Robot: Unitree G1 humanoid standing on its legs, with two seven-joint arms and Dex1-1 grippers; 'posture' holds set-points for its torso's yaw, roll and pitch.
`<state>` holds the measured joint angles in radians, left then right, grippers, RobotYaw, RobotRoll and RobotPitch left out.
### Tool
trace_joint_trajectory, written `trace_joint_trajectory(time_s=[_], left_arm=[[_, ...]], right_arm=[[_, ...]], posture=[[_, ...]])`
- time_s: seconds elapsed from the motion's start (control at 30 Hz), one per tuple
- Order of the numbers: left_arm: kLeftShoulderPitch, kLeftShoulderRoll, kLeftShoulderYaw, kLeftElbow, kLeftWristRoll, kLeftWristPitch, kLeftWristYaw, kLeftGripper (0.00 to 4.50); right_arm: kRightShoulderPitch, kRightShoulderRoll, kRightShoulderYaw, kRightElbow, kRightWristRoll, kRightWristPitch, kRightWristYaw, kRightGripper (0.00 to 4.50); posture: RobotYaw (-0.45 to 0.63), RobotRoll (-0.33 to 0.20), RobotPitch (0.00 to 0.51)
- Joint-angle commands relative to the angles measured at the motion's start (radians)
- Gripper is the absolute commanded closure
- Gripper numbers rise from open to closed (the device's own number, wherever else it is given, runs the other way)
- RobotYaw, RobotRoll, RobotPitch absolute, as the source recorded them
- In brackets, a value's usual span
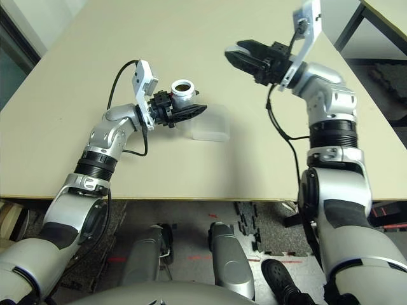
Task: Pour the medicine from the bottle into the box.
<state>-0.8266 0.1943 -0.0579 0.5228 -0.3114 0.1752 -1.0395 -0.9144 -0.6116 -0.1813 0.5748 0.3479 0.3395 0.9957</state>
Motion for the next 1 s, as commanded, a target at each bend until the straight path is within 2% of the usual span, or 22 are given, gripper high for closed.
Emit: trace_joint_trajectory(time_s=[0.03,0.3,0.6,0.77,0.8,1.0], left_arm=[[-0.002,-0.004,-0.001,0.007,0.005,-0.013,0.0,1.86],[-0.019,-0.009,0.002,0.035,0.008,-0.028,0.002,1.86],[-0.03,-0.004,0.005,0.057,0.011,-0.044,0.002,1.86],[-0.028,0.001,0.007,0.056,0.011,-0.047,0.003,1.86],[-0.027,0.002,0.008,0.056,0.012,-0.047,0.004,1.86],[-0.026,0.005,0.008,0.055,0.012,-0.048,0.005,1.86]], right_arm=[[0.051,-0.06,0.02,-0.055,-0.057,0.0,-0.039,1.92],[0.128,-0.13,0.072,-0.089,-0.133,0.022,-0.069,1.92],[0.112,-0.109,0.079,-0.041,-0.156,0.014,-0.097,1.92],[0.106,-0.098,0.075,-0.028,-0.157,0.014,-0.106,0.2],[0.105,-0.097,0.074,-0.026,-0.157,0.013,-0.108,0.0],[0.109,-0.096,0.072,-0.027,-0.156,0.012,-0.111,0.0]], posture=[[-0.25,0.0,0.157],[-0.25,0.0,0.156],[-0.24,0.0,0.151],[-0.24,0.0,0.15],[-0.24,0.0,0.149],[-0.24,0.0,0.147]])
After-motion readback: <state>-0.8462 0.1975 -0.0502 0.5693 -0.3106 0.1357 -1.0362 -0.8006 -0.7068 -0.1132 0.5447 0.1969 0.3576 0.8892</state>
